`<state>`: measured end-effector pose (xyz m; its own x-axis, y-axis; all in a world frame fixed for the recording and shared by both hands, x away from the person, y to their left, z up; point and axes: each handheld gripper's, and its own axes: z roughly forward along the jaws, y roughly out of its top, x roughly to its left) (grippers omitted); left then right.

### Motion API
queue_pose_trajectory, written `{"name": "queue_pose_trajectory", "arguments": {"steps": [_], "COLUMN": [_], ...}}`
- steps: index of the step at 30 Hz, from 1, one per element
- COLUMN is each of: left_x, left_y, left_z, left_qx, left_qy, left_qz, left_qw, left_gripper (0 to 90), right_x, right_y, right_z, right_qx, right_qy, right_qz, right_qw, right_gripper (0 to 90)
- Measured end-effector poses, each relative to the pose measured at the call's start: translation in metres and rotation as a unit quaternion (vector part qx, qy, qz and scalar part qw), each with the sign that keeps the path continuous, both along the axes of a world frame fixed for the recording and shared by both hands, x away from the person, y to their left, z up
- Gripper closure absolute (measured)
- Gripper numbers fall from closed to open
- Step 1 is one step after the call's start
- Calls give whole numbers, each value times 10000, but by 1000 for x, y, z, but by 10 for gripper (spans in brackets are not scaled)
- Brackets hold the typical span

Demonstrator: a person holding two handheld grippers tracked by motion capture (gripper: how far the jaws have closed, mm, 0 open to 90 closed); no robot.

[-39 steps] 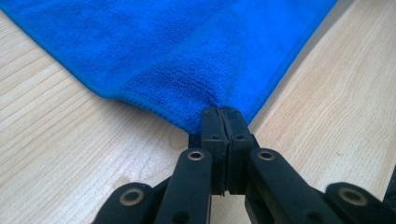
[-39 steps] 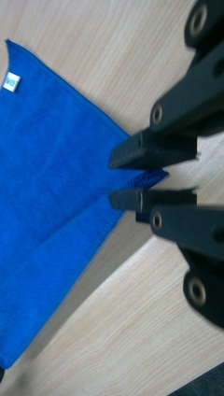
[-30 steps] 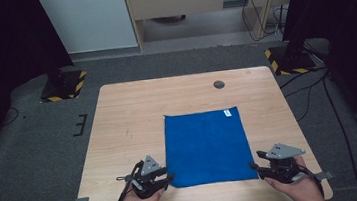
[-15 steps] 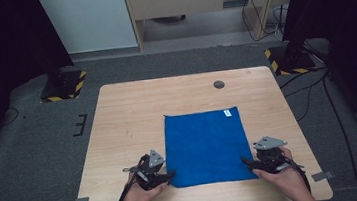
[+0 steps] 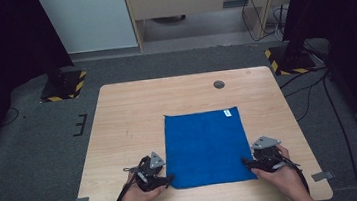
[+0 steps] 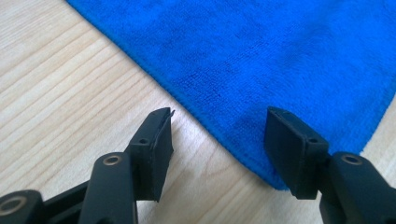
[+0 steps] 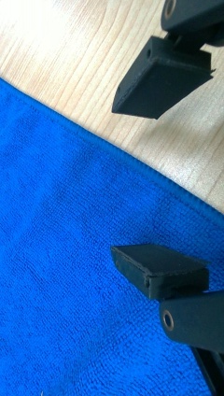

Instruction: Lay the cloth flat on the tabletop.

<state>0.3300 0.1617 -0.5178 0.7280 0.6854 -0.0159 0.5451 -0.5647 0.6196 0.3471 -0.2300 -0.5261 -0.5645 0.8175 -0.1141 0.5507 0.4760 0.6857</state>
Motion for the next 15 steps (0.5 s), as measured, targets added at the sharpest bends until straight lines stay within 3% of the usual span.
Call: {"name": "queue_pose_trajectory", "arguments": {"steps": [9, 15], "left_x": [2, 9], "left_y": [2, 6], "left_z": [0, 6], "left_qx": [17, -356], "left_qy": [-7, -188], "left_qz": [44, 295], "left_qw": [10000, 9988], "left_gripper": [340, 201], "right_x": [-4, 3], "right_y": [-1, 0], "right_z": [1, 5], "right_qx": [-29, 197], "right_qy": [37, -113], "right_qz": [-14, -36], "right_qw": [10000, 9997], "right_gripper": [239, 164]}}
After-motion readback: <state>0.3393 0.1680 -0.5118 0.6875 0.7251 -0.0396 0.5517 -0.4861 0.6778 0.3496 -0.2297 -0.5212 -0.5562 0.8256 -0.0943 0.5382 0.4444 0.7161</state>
